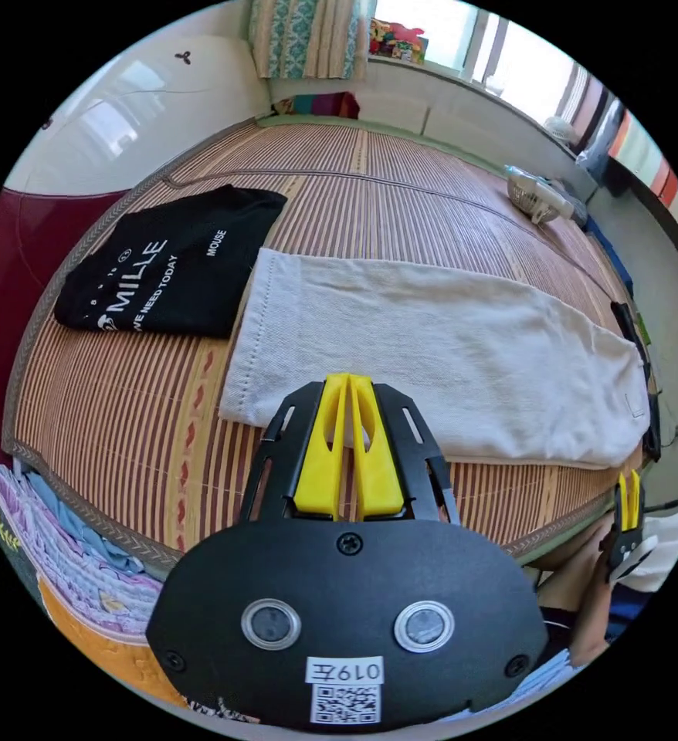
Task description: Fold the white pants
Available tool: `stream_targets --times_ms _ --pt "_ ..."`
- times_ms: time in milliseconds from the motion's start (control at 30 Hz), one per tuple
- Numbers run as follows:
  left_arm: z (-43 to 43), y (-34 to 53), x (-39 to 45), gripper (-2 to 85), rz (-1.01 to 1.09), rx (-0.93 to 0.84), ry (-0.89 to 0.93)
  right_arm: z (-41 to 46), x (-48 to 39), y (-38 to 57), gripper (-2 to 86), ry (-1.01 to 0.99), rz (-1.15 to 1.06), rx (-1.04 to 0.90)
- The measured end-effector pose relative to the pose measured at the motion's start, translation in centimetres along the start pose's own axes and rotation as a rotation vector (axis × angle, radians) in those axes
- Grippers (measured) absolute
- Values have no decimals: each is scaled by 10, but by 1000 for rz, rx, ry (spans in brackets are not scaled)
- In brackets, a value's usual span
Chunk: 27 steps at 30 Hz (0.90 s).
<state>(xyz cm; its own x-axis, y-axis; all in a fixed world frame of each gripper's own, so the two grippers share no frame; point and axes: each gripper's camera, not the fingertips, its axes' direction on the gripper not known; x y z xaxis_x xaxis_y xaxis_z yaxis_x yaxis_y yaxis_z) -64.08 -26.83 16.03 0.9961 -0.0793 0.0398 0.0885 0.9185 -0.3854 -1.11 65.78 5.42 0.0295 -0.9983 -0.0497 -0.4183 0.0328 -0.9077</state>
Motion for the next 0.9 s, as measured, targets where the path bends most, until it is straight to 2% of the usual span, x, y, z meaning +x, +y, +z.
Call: stream_targets --times_ms 100,167,233,400,500,567,767,900 --pt "5 1 -8 13 -72 -9 96 1 -16 -9 90 26 -61 7" --pt "9 3 -13 12 -116 -5 158 10 -14 -17 93 9 -9 -31" --pt "11 5 -14 12 -130 0 185 17 -9 -23 97 -9 32 -64" --pt "13 7 -7 10 -123 8 204 10 -10 -38 89 35 75 -2" --pt "15 8 -3 10 -119 10 212 6 -25 -50 61 121 -10 8" --pt "17 9 -1 10 -118 9 223 -5 -27 -64 11 183 -107 27" --pt "20 6 12 9 -105 -9 209 -36 -10 -105 -7 172 -493 -49" --pt "19 6 25 9 -81 -9 170 -25 -29 -99 -5 99 -597 -110"
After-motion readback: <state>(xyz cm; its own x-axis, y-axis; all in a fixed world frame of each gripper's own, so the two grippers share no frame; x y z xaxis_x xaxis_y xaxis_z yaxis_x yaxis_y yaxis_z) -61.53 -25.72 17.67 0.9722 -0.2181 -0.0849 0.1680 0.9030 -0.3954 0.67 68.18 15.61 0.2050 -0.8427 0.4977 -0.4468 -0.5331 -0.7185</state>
